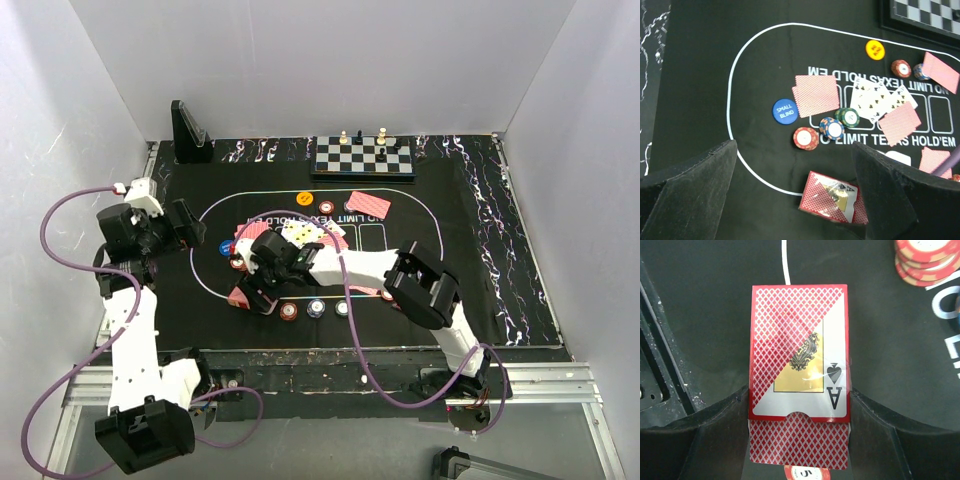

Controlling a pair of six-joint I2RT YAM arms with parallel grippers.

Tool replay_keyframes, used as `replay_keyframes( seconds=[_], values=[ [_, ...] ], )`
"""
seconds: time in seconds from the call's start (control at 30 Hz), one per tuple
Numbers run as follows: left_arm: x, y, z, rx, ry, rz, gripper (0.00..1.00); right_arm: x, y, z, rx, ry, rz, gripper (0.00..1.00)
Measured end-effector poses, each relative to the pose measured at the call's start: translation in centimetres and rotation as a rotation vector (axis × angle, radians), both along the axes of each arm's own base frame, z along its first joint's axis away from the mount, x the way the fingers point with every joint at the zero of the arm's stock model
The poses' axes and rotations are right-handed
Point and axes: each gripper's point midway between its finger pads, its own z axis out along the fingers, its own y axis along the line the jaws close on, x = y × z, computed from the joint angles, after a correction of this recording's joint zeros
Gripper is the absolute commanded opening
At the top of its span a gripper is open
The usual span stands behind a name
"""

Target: Distribute texas hold em gaming equipment

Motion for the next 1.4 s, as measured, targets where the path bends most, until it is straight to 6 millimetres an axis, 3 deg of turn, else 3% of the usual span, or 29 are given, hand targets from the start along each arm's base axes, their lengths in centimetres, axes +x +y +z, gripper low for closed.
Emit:
replay_keyframes(
  seconds=[0.2,0.3,0.43,0.57,0.9,1.03,1.2,1.3,1.4],
  values=[
    [0.7,1.0,-3.3,-0.033,0.0,0.092,0.98,-1.1,0.5,-1.2,-0.015,0.017,0.0,0.29],
    [0.7,1.0,-4.9,-0.042,-0.005,0.1,0.98,-1.3,0.6,-1.3,-0.011,0.023,-0.003,0.38],
    [1.4,1.2,-4.6,-0.039,-0.035,0.108,0.98,-1.5,0.6,-1.5,-0.01,0.032,-0.009,0.5],
    [2.0,1.7,-4.2,-0.034,-0.061,0.131,0.98,-1.5,0.7,-1.4,-0.006,0.04,-0.015,0.79],
    [2.9,2.2,-4.7,-0.038,-0.054,0.147,0.98,-0.8,0.3,-0.4,0.01,0.048,-0.044,0.86],
    [3.1,2.2,-4.9,-0.04,-0.051,0.145,0.98,0.2,-0.7,3.1,0.054,0.03,-0.072,0.87],
    [3.4,2.2,-5.1,-0.036,-0.049,0.139,0.98,2.2,-2.4,10.5,0.17,-0.02,-0.115,0.88],
    [3.4,2.2,-5.2,-0.031,-0.047,0.128,0.98,3.7,-4.7,16.0,0.264,-0.054,-0.16,0.89],
    [3.8,2.1,-5.3,-0.025,-0.045,0.115,0.98,6.1,-8.8,20.8,0.359,-0.083,-0.247,0.89]
  ],
)
